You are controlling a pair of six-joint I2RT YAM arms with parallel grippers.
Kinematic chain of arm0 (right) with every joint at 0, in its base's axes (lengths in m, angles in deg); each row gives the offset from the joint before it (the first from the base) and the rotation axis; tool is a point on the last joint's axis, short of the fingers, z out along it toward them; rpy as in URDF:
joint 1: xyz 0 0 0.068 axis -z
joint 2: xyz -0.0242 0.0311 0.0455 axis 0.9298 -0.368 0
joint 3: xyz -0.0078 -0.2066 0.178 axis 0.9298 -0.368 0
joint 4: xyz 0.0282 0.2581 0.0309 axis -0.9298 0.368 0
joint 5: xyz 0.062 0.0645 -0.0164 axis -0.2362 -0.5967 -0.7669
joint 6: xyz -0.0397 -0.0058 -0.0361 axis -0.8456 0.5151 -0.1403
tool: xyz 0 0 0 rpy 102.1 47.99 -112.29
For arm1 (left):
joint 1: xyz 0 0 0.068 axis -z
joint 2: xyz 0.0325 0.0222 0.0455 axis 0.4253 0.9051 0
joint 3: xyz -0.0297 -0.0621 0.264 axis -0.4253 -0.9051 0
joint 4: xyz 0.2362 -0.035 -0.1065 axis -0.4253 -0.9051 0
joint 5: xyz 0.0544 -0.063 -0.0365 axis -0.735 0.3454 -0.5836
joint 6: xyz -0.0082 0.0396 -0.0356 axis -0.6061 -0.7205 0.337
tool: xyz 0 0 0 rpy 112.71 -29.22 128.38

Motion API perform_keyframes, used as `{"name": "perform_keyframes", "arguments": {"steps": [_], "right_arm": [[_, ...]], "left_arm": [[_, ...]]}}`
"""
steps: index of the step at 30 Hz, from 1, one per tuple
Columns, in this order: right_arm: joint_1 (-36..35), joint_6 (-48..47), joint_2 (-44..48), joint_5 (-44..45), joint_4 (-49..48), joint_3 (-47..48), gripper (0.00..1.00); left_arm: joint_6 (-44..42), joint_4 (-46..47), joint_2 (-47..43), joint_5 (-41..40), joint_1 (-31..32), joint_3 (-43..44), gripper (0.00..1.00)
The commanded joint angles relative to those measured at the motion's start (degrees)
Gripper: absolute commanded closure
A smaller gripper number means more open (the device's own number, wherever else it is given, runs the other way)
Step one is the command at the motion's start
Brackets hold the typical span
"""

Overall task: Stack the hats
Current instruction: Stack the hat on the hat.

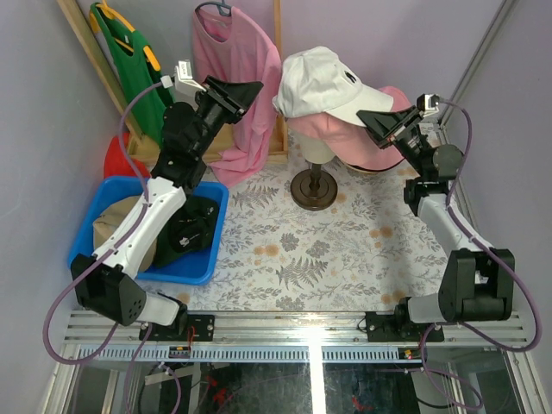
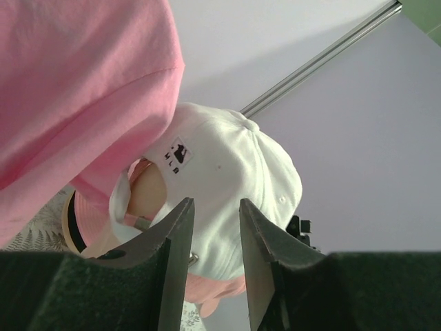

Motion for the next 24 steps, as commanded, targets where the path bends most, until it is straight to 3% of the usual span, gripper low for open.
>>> {"name": "perform_keyframes", "arguments": {"steps": [1, 12, 24], "right_arm": [[-0.1, -5.7, 6.0, 5.0, 1.8, -3.4, 1.0], [-0.1, -6.7, 10.3, 13.0, -1.7, -10.7, 1.0], [-1.9, -9.8, 13.4, 14.0, 0.3, -17.5, 1.0]], "left_arm": [[0.7, 3.3, 2.0, 0.2, 0.7, 1.1, 0.68], [-0.2, 1.8, 6.4, 1.1, 2.5, 5.9, 0.68], [-1.5, -0.4, 9.9, -1.9, 3.7, 8.4, 0.67]]}}
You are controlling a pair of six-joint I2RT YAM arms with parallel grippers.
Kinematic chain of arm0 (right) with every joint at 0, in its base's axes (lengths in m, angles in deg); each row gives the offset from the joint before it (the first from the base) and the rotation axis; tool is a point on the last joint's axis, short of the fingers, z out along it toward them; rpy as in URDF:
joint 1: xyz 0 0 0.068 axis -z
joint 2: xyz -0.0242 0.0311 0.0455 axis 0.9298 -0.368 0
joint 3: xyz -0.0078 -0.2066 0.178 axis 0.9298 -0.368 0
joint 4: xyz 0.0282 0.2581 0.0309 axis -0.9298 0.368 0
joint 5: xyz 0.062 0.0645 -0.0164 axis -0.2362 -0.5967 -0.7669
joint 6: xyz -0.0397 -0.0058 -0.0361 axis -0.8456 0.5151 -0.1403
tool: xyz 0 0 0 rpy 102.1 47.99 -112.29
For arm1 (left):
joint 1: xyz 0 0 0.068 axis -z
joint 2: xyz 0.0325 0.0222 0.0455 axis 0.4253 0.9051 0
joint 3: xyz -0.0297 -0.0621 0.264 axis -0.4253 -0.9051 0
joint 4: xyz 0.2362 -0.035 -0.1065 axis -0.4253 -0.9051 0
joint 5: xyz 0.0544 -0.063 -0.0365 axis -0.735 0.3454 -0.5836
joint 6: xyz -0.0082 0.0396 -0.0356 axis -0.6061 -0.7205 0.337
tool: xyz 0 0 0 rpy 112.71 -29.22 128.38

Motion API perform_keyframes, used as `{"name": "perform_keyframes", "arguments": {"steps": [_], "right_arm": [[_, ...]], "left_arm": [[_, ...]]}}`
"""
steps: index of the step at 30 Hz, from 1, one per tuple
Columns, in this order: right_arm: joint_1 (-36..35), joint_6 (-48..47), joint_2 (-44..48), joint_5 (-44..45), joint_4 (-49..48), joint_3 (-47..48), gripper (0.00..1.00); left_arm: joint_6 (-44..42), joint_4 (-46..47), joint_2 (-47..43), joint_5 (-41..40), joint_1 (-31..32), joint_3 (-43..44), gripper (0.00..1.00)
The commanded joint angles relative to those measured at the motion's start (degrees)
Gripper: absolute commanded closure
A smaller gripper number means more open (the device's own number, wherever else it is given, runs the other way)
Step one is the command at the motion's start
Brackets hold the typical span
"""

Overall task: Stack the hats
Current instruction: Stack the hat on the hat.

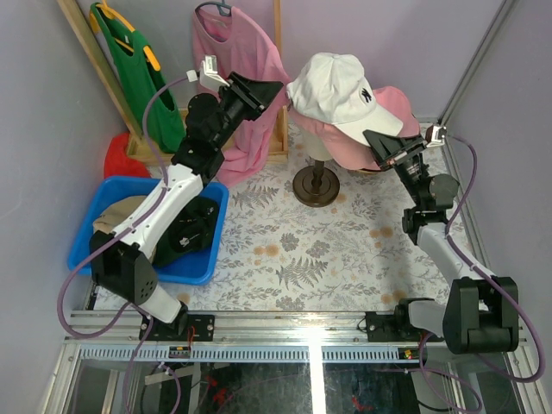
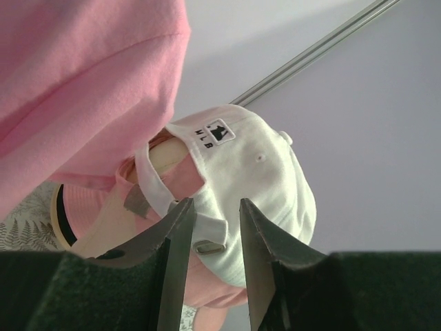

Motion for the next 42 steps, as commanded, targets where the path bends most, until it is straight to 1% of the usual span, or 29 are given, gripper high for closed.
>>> {"name": "perform_keyframes", "arguments": {"steps": [1, 12, 17, 21, 28, 31, 37, 42], "right_arm": [[-1.4, -3.9, 2.2, 1.3, 0.1, -1.3, 1.0], [-3.7, -7.6, 2.5, 2.1, 3.8, -4.8, 1.0], [-3.9, -8.5, 2.8, 2.7, 5.4, -6.4, 1.0], [-3.9, -9.6, 2.7, 2.0, 8.2, -6.0, 1.0], [-4.0, -11.1, 2.2, 1.0, 14.9, -5.1, 1.0], [-3.9, -12.5, 2.1, 0.8, 18.9, -4.0, 1.0], [-3.9, -13.4, 0.4, -0.9, 25.3, -1.1, 1.0], [-3.5, -18.5, -2.5, -3.9, 36.3, 6.5, 1.0]], "left_arm": [[-1.7, -0.2, 2.1, -1.8, 0.6, 3.0, 0.67], [-1.9, -0.5, 5.5, -3.0, 0.7, 5.0, 0.66], [-1.9, 0.2, 6.8, -5.2, 0.7, 5.6, 0.63], [-1.9, 0.5, 8.5, -6.5, 0.7, 7.0, 0.62], [-2.8, 1.6, 10.3, -8.5, 0.3, 8.7, 0.61], [-2.6, 2.9, 10.5, -9.3, -0.3, 8.1, 0.58], [-2.4, 5.0, 12.5, -5.9, -1.2, 9.0, 0.57], [-2.9, 5.0, 15.4, -1.6, -1.3, 10.9, 0.57]]}}
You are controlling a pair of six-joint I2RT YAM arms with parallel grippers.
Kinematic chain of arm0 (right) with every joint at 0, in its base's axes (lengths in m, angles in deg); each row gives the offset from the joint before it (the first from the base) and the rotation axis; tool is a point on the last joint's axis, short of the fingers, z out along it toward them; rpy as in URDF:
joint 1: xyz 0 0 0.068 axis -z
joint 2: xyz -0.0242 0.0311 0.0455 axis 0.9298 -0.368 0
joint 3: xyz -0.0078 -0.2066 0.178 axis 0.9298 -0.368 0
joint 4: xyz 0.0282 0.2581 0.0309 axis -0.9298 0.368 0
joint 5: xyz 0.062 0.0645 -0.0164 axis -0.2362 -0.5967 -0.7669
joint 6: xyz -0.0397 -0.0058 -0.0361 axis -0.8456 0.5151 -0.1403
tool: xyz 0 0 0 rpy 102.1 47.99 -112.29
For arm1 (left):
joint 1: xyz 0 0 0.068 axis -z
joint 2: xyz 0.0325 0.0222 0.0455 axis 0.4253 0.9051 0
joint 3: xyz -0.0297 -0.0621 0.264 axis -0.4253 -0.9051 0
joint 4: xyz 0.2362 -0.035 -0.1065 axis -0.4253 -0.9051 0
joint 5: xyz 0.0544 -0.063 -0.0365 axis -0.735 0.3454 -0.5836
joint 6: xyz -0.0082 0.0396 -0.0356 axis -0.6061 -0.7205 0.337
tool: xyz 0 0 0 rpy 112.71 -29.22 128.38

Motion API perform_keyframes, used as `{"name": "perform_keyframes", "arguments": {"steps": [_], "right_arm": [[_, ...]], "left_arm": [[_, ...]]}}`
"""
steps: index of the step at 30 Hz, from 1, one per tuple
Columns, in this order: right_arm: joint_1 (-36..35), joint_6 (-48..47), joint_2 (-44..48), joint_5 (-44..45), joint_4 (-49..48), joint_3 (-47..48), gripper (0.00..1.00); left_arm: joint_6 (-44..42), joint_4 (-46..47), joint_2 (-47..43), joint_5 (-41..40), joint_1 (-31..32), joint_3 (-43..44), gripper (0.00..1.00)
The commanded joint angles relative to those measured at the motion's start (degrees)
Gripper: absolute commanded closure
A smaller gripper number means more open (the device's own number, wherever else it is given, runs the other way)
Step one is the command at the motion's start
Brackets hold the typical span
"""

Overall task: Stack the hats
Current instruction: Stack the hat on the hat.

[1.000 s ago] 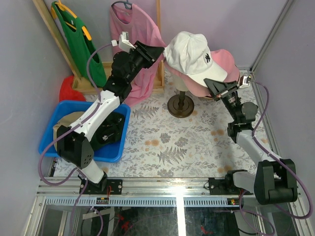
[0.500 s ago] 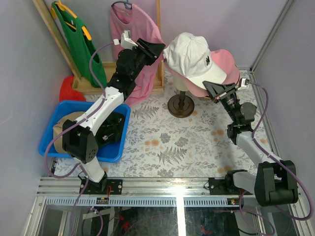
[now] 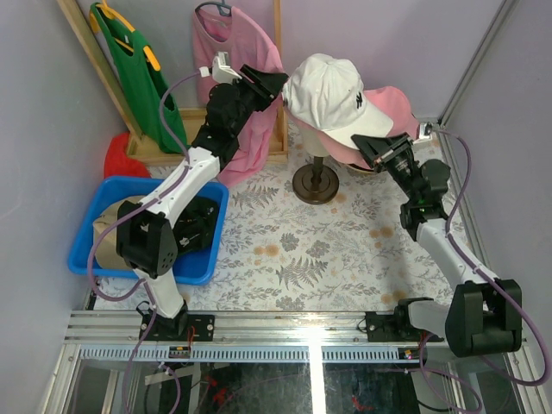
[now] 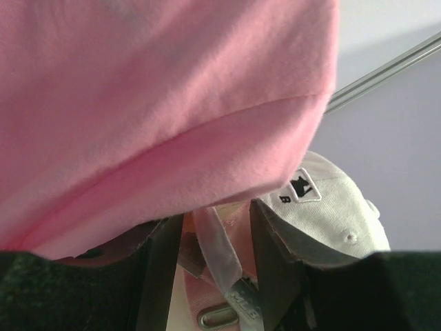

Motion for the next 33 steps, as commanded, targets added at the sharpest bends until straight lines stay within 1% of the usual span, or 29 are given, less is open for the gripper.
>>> {"name": "perform_keyframes", "arguments": {"steps": [1, 6, 10, 17, 21, 27, 33], "right_arm": [[0.2, -7.4, -4.5, -5.9, 20.6, 5.9, 1.0], [2.7, -9.3, -5.8, -9.5, 26.4, 8.8, 1.0], [4.8, -10.0, -5.9, -12.2, 27.9, 8.3, 1.0], [8.2, -10.5, -8.2, -16.9, 29.8, 11.2, 1.0], [9.1, -11.4, -10.5, -18.4, 31.3, 14.4, 1.0], [10.3, -14.5, -14.5, -19.6, 36.3, 21.0, 1.0], [10.9, -15.1, -17.2, -20.5, 37.4, 24.8, 1.0]], "left_arm": [[-1.6, 4.0, 2.3, 3.9, -0.3, 2.2, 0.57], [-2.2, 4.8, 2.8, 6.1, -0.2, 1.3, 0.56], [-2.7, 4.5, 3.1, 8.3, 0.1, 0.8, 0.56], [-4.6, 4.3, 1.3, 10.9, 1.3, -2.8, 0.61], [-6.0, 3.6, -0.7, 11.6, 2.1, -5.8, 0.62], [-6.7, 3.7, -4.8, 11.5, 2.8, -11.4, 0.64], [-6.8, 4.0, -8.4, 11.0, 3.6, -16.6, 0.64]]}}
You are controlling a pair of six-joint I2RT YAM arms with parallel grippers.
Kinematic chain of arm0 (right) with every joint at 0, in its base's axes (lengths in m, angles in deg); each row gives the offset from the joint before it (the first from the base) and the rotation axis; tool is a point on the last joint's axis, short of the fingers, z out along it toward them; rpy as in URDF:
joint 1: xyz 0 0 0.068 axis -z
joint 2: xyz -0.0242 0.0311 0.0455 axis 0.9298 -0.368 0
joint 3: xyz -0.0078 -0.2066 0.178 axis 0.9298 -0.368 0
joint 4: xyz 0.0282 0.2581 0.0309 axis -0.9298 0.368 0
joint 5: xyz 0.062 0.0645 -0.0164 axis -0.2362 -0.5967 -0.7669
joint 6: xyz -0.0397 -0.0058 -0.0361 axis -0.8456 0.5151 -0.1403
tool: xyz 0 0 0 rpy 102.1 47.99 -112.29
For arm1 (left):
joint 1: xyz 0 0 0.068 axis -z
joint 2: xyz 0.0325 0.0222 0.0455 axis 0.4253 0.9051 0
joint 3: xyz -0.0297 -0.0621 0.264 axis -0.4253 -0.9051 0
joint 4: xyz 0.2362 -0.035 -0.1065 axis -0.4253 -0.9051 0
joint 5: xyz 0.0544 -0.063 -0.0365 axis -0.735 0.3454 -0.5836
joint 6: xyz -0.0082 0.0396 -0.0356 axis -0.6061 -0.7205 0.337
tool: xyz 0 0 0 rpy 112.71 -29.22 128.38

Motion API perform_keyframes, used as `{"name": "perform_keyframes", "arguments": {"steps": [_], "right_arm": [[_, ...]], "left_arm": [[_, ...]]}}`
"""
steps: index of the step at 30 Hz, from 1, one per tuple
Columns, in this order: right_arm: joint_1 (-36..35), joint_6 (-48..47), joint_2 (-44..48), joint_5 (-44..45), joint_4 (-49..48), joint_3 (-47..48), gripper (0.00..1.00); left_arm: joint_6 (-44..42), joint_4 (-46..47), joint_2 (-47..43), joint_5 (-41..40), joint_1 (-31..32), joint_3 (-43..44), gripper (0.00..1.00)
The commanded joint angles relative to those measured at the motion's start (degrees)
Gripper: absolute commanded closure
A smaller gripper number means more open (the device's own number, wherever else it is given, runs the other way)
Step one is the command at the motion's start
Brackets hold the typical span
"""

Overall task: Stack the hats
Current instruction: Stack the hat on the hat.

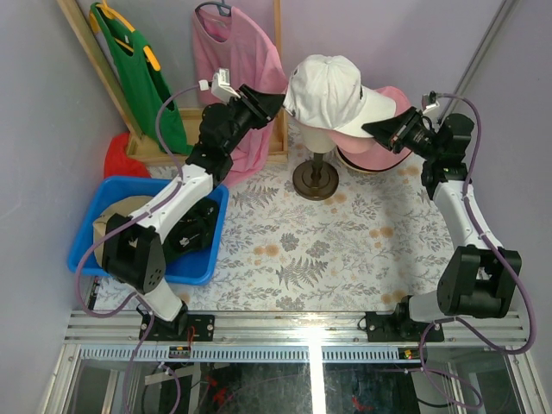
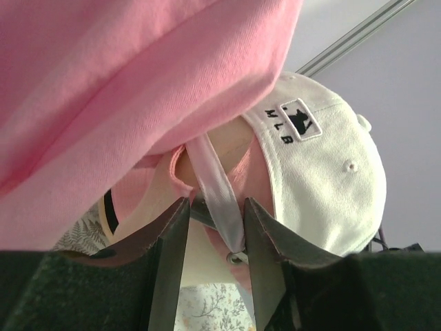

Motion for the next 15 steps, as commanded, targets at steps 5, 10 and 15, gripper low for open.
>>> {"name": "perform_keyframes", "arguments": {"steps": [5, 10, 15], "right_arm": [[0.0, -4.9, -6.1, 2.4, 12.8, 3.9, 1.0], [0.0, -6.3, -8.1, 0.8, 15.4, 6.5, 1.0], [0.2, -7.5, -8.1, 0.3, 17.3, 6.3, 0.99]], "left_arm": [[-1.8, -2.3, -3.3, 4.1, 3.2, -5.8, 0.64], [-1.4, -2.7, -3.8, 3.2, 3.6, -6.9, 0.64], [-0.8, -3.7, -5.0, 0.2, 3.6, -8.1, 0.64]]}}
